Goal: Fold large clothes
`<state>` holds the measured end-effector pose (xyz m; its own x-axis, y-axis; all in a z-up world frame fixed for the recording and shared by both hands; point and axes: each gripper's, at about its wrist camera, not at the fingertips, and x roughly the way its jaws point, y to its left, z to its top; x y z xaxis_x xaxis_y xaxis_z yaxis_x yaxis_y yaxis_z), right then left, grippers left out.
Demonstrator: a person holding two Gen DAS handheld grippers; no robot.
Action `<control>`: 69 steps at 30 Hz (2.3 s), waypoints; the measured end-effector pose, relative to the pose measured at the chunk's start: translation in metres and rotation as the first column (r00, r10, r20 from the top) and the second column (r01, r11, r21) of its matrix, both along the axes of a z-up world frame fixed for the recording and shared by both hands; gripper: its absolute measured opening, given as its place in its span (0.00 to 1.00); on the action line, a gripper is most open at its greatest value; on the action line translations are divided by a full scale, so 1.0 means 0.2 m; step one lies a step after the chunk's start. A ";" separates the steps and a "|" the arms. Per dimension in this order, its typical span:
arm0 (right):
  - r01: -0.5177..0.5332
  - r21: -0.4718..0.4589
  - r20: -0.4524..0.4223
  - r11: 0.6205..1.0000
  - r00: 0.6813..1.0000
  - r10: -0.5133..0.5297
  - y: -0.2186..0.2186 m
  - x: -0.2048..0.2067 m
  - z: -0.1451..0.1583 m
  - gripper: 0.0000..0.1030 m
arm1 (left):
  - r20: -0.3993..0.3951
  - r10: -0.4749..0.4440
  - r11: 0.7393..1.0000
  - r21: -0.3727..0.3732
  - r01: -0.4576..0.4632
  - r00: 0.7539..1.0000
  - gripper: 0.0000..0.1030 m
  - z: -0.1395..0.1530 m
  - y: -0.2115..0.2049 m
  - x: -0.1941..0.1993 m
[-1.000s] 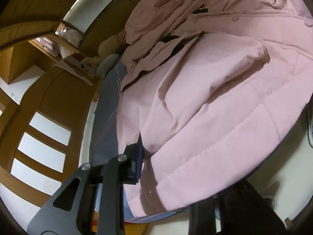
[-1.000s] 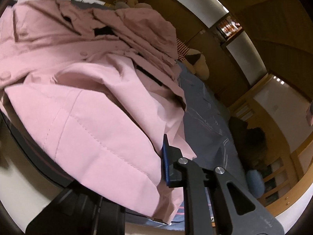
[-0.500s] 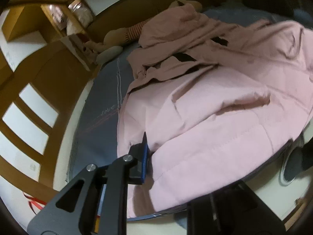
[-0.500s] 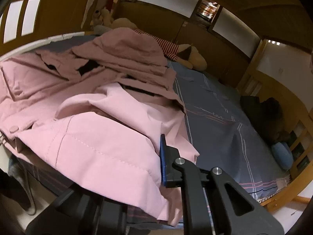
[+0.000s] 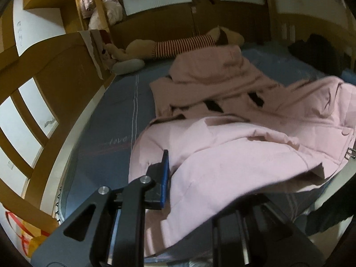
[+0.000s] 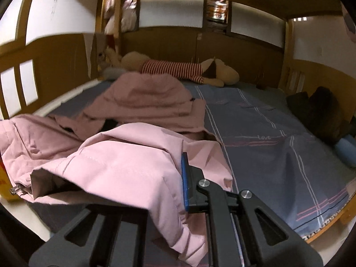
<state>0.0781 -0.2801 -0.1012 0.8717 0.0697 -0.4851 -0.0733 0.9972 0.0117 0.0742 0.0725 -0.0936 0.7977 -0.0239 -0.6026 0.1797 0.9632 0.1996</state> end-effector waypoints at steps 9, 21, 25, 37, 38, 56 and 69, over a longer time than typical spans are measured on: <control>0.004 0.139 0.034 0.990 0.999 -0.008 -0.07 0.15 0.15 0.09 | 0.047 0.033 0.991 -0.129 -0.026 0.998 0.15 0.16 0.06 0.18; 0.038 0.202 -0.011 0.979 0.999 -0.036 -0.08 0.19 0.17 0.09 | 0.054 0.032 0.987 -0.159 -0.023 0.998 0.15 0.23 -0.02 0.21; 0.035 0.218 0.001 0.975 0.999 -0.036 -0.09 0.21 0.18 0.09 | 0.049 0.043 0.982 -0.186 -0.033 0.998 0.15 0.22 0.02 0.22; 0.028 0.271 0.023 0.962 0.999 -0.035 -0.11 0.26 0.20 0.09 | 0.040 0.050 0.978 -0.204 -0.041 0.998 0.15 0.19 0.08 0.25; 0.023 0.283 0.021 0.959 0.999 -0.030 -0.11 0.27 0.20 0.09 | 0.036 0.047 0.977 -0.209 -0.039 0.998 0.15 0.20 0.08 0.25; -0.001 0.399 0.007 0.917 1.000 -0.002 -0.17 0.49 0.31 0.09 | 0.020 0.032 0.961 -0.274 -0.025 0.999 0.14 0.35 0.12 0.56; 0.012 0.418 -0.013 0.908 1.000 -0.007 -0.23 0.97 0.40 0.09 | 0.012 0.011 0.968 -0.251 -0.008 1.000 0.14 0.47 0.07 1.05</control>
<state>0.2713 -0.3258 -0.0212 0.8679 0.2602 -0.4231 -0.0611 0.9013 0.4289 0.2838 0.0868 -0.0002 0.8067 -0.1657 -0.5673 0.1694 0.9844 -0.0468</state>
